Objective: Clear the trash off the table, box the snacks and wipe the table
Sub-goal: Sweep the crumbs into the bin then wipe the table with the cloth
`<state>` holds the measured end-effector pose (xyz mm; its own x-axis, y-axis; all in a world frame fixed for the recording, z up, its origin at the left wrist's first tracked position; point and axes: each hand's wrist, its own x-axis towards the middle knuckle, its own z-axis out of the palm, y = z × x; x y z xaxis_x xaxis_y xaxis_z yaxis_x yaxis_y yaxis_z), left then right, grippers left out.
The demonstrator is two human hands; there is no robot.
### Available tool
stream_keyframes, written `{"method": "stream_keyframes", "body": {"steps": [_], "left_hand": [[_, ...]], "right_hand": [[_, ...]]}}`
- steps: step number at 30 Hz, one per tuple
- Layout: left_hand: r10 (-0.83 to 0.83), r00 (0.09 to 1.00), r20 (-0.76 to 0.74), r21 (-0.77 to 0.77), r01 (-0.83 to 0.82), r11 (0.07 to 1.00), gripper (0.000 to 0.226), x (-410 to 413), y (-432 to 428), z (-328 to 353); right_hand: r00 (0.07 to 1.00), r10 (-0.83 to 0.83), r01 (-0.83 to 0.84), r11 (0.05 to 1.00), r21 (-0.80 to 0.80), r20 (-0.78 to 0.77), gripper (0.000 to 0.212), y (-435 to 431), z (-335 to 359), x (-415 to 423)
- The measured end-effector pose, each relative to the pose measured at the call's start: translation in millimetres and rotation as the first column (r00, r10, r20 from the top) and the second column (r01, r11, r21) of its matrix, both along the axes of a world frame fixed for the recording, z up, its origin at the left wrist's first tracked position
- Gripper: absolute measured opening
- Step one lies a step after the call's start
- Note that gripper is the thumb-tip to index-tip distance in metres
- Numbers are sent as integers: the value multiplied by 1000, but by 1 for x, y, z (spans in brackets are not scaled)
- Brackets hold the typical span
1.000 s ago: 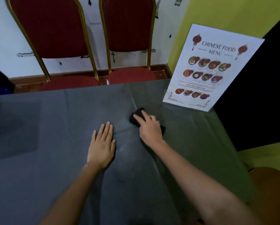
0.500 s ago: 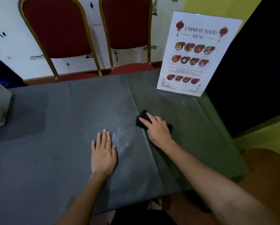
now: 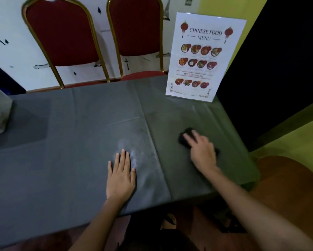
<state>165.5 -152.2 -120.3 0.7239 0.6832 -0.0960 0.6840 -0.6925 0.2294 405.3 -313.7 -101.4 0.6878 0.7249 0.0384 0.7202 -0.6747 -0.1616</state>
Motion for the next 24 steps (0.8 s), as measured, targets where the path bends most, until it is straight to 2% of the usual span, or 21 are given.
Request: {"method": "stream_keyframes", "body": {"steps": [2,5,9,12,15,17,21,24], "left_hand": [[33,999,-10,4,-33,999,70,0,-4,0],[78,997,-23,2,-78,997,73,1,-4,0],[75,997,-12,5,-75,997,75,0,-4,-2],[75,997,5,4,-75,997,78,0,-3,-2],[119,993,16,-4,-119,993,77,-4,-7,-1],[178,984,19,-17,-178,984,71,-8,-12,2],[179,984,12,-15,-178,984,62,-15,-15,1],[156,988,0,-13,-156,988,65,-20,-15,2]], "right_hand": [[982,-185,184,983,-18,-44,58,-11,2,8],[982,-184,186,982,37,-52,55,0,0,-17],[993,108,-107,994,32,-41,54,-1,-5,-79],[944,327,-326,945,25,-35,52,-14,-5,-119],[906,424,-423,906,-26,22,51,-31,-6,-106],[939,339,-337,940,-49,58,54,-48,-6,-77],[992,29,-19,996,-85,121,60,-100,-3,-22],[943,-328,329,944,-22,54,53,-128,0,-9]]}}
